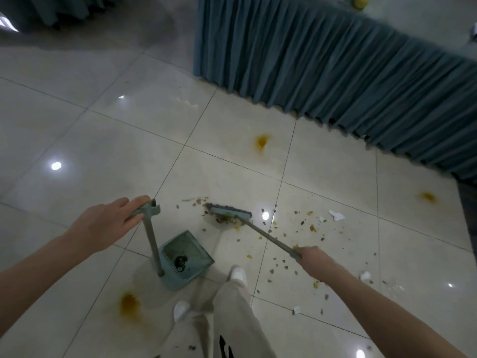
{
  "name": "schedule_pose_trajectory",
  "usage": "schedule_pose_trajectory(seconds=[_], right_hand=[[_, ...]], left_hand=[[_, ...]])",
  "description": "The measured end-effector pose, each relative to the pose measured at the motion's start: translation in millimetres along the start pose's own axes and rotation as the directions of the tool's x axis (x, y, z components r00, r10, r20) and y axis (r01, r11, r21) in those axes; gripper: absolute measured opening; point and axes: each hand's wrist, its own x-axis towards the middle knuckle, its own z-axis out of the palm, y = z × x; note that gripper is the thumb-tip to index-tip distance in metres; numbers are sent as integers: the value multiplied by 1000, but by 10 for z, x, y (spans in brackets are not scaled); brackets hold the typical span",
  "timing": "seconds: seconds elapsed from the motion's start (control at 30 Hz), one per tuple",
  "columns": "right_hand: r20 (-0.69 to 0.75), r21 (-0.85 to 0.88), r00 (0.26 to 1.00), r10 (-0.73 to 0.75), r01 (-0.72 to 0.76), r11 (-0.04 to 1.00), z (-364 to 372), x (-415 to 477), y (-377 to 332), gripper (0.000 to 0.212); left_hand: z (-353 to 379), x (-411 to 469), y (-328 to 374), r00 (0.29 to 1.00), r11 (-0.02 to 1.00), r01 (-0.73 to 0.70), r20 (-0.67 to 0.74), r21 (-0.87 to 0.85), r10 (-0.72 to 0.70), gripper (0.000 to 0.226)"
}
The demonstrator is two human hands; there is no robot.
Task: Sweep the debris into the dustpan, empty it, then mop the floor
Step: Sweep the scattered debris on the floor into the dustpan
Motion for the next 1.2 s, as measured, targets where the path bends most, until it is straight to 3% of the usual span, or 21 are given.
schedule_pose_trajectory(seconds=[0.1,0.5,0.6,0.7,0.83,1.03,1.2], right_hand=[[-32,2,999,-24,24,1000,-189,168,-87,21],[-99,-60,951,-294,290,955,-934,1625,-1015,17],[-92,-85,936,-341,334,939,-935,1877,-1277,15],[-59,-150,931,-361,350,925,-813,2022,-1391,19],[-16,-273,939,-343,326,905,-563,1911,-1097,27],[-30,-411,936,-349,307,858,-202,1434,-94,31],[56,-458,968,-245,244,855,247,878,720,36]], left_hand=[[32,-140,101,1000,1000,26,2,-14,-26,45],[385,-440,719,930,930,364,37,40,-366,51],[439,-517,852,880,879,475,15,-43,-475,46],[445,-588,991,865,864,498,-33,-76,-501,49],[437,-631,1079,853,853,520,-24,-48,-522,53],[471,-771,1195,871,871,490,11,17,-491,58],[447,-1009,1476,900,899,434,17,53,-436,59]])
